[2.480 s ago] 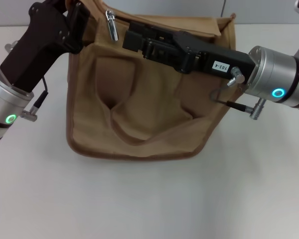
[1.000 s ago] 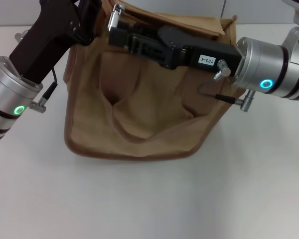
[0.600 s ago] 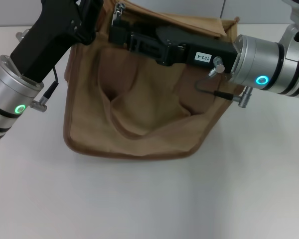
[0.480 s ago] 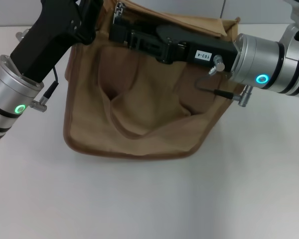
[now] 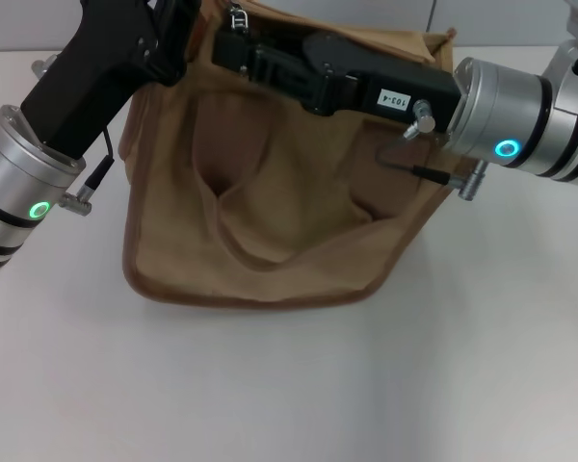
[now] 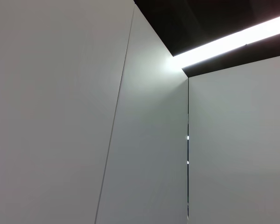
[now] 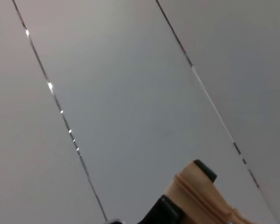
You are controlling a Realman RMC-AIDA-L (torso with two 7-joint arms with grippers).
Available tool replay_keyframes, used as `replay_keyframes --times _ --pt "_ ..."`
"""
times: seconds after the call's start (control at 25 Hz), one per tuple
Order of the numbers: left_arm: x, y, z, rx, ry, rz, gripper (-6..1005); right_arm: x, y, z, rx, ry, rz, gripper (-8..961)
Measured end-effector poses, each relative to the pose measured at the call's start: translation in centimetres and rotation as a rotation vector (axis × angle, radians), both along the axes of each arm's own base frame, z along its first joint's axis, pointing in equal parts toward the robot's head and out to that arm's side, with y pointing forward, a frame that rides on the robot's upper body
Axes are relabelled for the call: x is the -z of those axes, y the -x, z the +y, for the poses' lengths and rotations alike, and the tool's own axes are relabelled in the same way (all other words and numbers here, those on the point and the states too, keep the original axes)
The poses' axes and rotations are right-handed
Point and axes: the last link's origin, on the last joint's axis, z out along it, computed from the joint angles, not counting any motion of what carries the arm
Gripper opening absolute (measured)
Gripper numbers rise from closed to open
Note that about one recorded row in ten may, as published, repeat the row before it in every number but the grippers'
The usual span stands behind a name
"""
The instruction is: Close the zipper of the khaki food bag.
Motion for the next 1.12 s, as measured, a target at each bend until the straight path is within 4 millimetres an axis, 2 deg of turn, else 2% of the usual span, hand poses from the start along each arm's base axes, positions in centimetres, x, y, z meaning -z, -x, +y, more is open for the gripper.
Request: replay_keyframes --times 0.28,0.48,0.72,1.12 --pt "0.0 0.1 -0.2 0.001 -0.002 -0.001 60 -0.4 -0.9 0.0 0.041 -0.042 0.042 192" --pt "-0.1 0.2 -0.2 -0.001 -0.002 -0.005 60 -0.3 -0.9 -0.1 0.041 -0.040 0.039 5" --pt "-0.2 0.4 -0.3 -0.011 -0.007 -0.010 60 -0.5 -2.1 -0.4 0.074 -0.044 0.038 8" --pt "-0.6 1.1 -0.4 -0.039 -0.027 -0.018 60 -2.0 -7.0 -2.3 0.204 -0.105 0.046 8"
